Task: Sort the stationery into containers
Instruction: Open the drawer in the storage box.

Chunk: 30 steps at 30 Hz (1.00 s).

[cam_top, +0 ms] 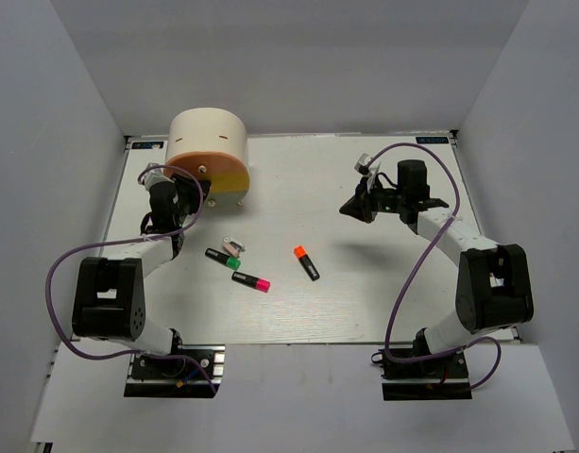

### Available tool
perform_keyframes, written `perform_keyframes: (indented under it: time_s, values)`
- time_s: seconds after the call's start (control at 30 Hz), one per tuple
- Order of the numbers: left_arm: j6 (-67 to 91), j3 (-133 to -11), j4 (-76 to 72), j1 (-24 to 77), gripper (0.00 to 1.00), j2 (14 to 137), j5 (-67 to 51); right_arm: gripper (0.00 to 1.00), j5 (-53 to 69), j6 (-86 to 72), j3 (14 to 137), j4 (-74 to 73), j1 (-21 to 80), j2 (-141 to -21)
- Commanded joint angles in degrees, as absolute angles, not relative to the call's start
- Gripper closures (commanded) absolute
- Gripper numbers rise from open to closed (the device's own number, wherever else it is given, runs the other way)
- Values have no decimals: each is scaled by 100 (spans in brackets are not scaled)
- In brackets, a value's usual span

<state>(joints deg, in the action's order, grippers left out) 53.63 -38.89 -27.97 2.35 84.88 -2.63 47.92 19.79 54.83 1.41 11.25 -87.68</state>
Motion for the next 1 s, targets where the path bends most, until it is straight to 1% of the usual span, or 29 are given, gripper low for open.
perform_keyframes:
  time_s: [0.0, 0.1, 0.13, 0.17, 0.2, 0.23, 0.3, 0.4, 0.47, 0.63, 0.7, 0.73, 0.8, 0.83, 0.87, 0.9, 0.93, 0.97]
  values:
    - [5414, -3894, -3103, 185, 62, 8481, -299, 88, 4816, 2048, 5564, 229, 1098, -8666]
    - [5484, -3754, -3225, 185, 69, 8481, -352, 88, 4808, 2048, 5555, 229, 1081, -8666]
    - [5545, -3675, -3226, 185, 75, 8421, -352, 88, 4808, 2057, 5563, 237, 1081, -8657]
    - [5546, -3596, -3226, 185, 78, 8420, -352, 88, 4808, 2065, 5555, 229, 1072, -8640]
    - [5546, -3595, -3226, 185, 78, 8359, -352, 88, 4808, 2074, 5529, 220, 1072, -8648]
    - [5546, -3516, -3226, 185, 83, 8280, -352, 88, 4808, 2083, 5537, 220, 1090, -8648]
    - [5546, -3367, -3226, 185, 87, 8166, -352, 88, 4825, 2118, 5528, 185, 1090, -8640]
    - [5546, -3138, -3173, 185, 88, 7902, -352, 88, 4843, 2136, 5528, 193, 1116, -8666]
    - [5546, -3059, -3103, 185, 90, 7779, -404, 88, 4851, 2136, 5528, 193, 1099, -8675]
    - [5546, -2769, -2866, 185, 92, 7313, -404, 88, 4895, 2171, 5555, 150, 1125, -8701]
    - [5494, -2716, -2770, 185, 92, 7181, -404, 84, 4931, 2223, 5563, 36, 1142, -8719]
    - [5493, -2655, -2690, 185, 92, 7068, -404, 80, 4931, 2224, 5616, 9, 1143, -8754]
    - [5493, -2575, -2689, 185, 90, 7014, -404, 74, 4922, 2311, 5686, -376, 1204, -8824]
    - [5493, -2575, -2637, 185, 89, 6961, -404, 68, 4870, 2372, 5800, -456, 1265, -8903]
    - [5432, -2575, -2637, 185, 86, 6961, -404, 64, 4843, 2417, 5862, -648, 1292, -8947]
    - [5432, -2575, -2585, 185, 73, 6961, -404, 57, 4808, 2504, 6002, -842, 1309, -8999]
    - [5432, -2575, -2584, 185, 64, 6961, -404, 57, 4808, 2505, 6003, -1000, 1362, -9000]
    - [5432, -2575, -2584, 185, 54, 6961, -404, 49, 4782, 2627, 6090, -1098, 1423, -9078]
